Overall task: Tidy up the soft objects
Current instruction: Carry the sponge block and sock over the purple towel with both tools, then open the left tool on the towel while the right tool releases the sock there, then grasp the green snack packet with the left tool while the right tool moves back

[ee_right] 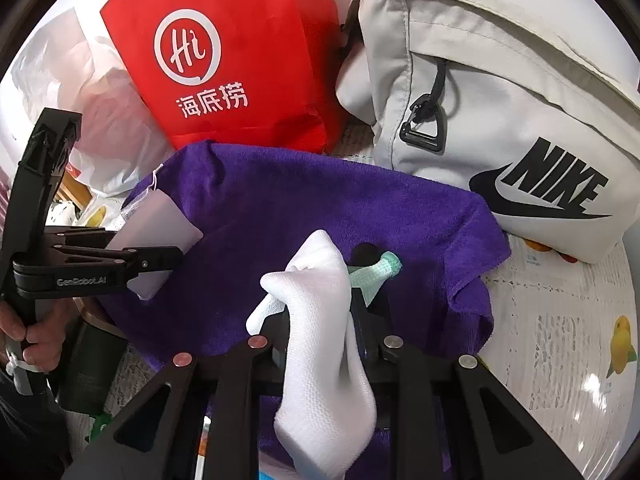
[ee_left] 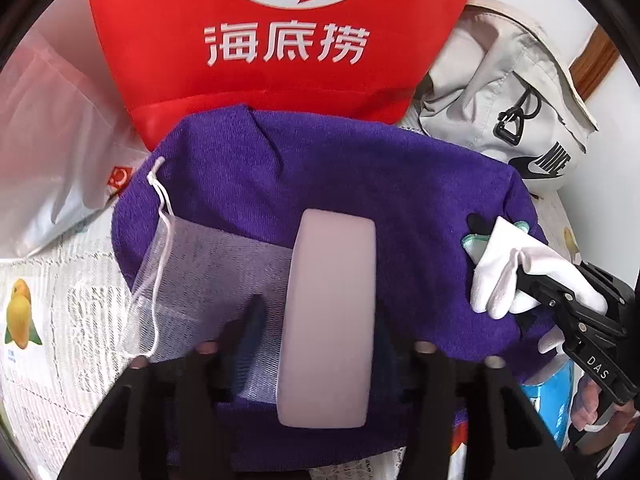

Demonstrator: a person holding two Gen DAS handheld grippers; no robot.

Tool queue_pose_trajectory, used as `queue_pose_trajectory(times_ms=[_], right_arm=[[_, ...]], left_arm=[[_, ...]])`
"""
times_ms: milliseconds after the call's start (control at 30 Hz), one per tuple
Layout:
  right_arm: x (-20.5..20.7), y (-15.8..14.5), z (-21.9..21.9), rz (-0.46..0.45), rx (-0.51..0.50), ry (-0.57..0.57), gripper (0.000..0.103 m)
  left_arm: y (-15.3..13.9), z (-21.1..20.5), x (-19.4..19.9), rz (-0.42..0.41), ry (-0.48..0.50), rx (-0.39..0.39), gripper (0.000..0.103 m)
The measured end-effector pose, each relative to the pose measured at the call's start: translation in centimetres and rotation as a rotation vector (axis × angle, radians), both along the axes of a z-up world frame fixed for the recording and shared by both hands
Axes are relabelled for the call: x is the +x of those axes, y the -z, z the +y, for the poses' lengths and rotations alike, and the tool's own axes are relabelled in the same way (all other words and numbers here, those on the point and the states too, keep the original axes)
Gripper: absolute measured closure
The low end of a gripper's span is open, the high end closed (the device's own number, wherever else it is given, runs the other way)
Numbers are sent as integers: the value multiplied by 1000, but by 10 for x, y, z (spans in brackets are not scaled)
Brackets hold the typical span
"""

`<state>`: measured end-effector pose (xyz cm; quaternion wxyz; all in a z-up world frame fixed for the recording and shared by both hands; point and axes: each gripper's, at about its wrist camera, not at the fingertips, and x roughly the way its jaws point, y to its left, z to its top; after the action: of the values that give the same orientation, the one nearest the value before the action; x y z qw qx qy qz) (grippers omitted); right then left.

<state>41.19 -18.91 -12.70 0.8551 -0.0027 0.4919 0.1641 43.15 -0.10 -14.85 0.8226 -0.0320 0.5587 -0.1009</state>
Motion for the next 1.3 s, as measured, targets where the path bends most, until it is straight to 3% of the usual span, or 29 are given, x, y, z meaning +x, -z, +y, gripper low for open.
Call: queue_pose_trajectory(times_ms=[33, 100, 133, 167, 200, 533, 700, 1300], right_arm=[[1, 1, 0, 3, 0, -1, 71], [1, 2, -1, 1, 7, -1, 49], [0, 1, -1, -2, 9, -6, 43], [0, 0, 0, -6, 7, -9, 35], [-1, -2, 0, -18, -4, -9, 34], [-15, -21, 0, -50, -1, -1, 34], [-33, -35, -2, -65, 12, 9, 34], [-160, -84, -6, -115, 89, 56, 34]], left_arm=[[-3, 0, -1, -12, 3, 4, 40], [-10, 0, -4, -40, 13, 1, 29], [-13, 0, -5, -53, 12, 4, 23], [-17, -1, -7, -64, 11, 11, 23], [-19, -1, -8, -73, 11, 20, 23], [-51, 10, -33, -171, 0, 46, 23], [-64, 20, -49, -161, -18, 8, 23], [-84, 34, -177, -137, -57, -21, 24]])
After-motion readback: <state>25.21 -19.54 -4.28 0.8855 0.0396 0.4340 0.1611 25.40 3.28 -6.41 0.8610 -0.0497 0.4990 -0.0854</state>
